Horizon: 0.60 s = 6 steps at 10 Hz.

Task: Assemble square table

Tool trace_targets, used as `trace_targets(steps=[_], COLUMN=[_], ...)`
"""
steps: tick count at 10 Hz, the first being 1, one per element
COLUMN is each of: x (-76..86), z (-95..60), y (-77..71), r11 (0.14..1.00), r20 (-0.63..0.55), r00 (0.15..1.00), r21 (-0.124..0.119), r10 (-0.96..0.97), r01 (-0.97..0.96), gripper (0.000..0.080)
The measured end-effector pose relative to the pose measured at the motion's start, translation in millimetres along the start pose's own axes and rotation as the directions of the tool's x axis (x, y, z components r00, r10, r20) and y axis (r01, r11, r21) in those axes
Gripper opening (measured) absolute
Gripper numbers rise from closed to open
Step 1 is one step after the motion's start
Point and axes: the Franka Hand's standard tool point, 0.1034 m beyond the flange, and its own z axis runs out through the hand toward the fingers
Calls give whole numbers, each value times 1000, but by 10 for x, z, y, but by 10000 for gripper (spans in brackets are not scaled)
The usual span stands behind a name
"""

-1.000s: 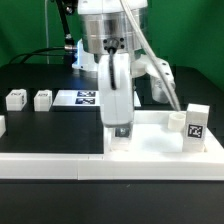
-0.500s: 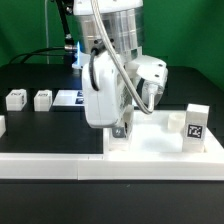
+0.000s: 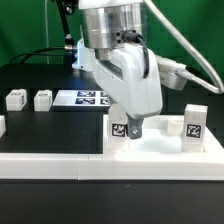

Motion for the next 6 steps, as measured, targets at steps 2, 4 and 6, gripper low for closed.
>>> trace_targets(steps=[2, 4, 6], x=[6, 48, 127], z=[4, -4, -5], y=[5, 8, 77], r11=[992, 923, 721], r20=[-1, -15, 4], r00=[992, 923, 721], r21=[-2, -8, -15], r10=[-128, -384, -693], r01=[128, 384, 693], gripper=[649, 649, 649])
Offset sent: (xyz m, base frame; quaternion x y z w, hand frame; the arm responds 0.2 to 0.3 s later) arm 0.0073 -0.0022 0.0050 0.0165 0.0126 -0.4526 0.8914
